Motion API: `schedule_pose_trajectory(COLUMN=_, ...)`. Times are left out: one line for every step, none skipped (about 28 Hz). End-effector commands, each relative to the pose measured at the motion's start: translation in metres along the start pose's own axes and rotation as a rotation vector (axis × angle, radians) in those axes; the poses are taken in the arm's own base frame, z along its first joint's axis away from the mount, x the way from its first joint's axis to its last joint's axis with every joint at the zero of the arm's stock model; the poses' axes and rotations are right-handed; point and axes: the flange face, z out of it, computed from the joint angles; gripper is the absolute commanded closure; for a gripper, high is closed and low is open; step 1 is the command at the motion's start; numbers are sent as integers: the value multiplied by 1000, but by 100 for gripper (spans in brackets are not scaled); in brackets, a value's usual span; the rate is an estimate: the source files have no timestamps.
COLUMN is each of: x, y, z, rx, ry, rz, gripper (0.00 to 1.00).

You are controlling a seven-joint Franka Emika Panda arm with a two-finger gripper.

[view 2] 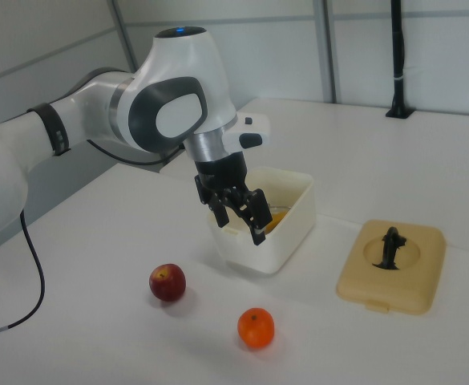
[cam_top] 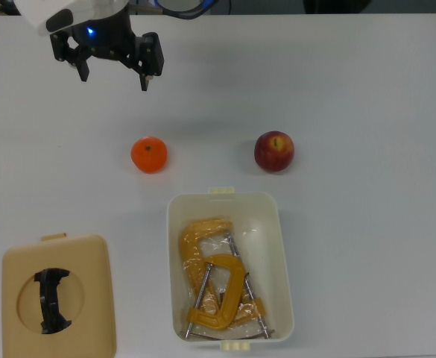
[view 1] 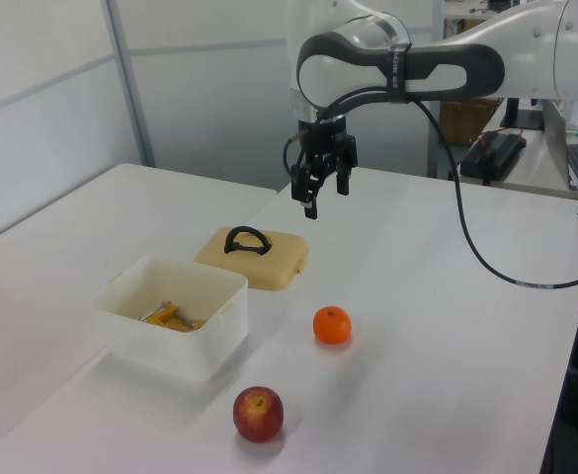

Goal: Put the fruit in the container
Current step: 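Move the open gripper down over the orange tangerine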

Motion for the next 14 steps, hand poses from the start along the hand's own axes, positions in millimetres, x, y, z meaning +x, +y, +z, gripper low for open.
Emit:
schedule_pose_trajectory(x=-14, y=1, z=6, rx=28, ry=-43, rz=-109, gripper=0)
schedule_pose_trajectory(x=-17, y=1, z=7, rx=30, ry=-45, rz=-117, gripper=0)
schedule_pose_trajectory(x=-19, y=1, z=11, rx=31, ry=-51, rz=-121, gripper=0)
schedule_pose_trajectory(x=-21, y=0, z=14, rx=32, ry=-56, rz=-122, gripper=0)
schedule_pose_trajectory(x=-25, y=0, z=19, rx=35, ry=-63, rz=-127, gripper=0)
schedule_pose_trajectory(x=-26, y=0, z=24, rx=36, ry=-69, rz=-133, gripper=0)
schedule_pose_trajectory(x=-28, y=0, z=31, rx=36, ry=-75, rz=-139, gripper=0)
schedule_pose_trajectory(x=-28, y=-1, z=38, rx=37, ry=-78, rz=-143, gripper=0)
schedule_pose_trajectory(x=-30, y=0, z=42, rx=38, ry=-73, rz=-143, gripper=0)
schedule_pose_trajectory(x=-31, y=0, z=49, rx=40, ry=-50, rz=-140, gripper=0)
schedule_pose_trajectory(x=-31, y=0, z=54, rx=39, ry=-42, rz=-134, gripper=0)
schedule_pose_trajectory(x=-31, y=0, z=60, rx=39, ry=-39, rz=-130, gripper=0)
schedule_pose_trajectory(x=-32, y=1, z=64, rx=40, ry=-36, rz=-127, gripper=0)
schedule_pose_trajectory(x=-32, y=1, z=67, rx=39, ry=-33, rz=-125, gripper=0)
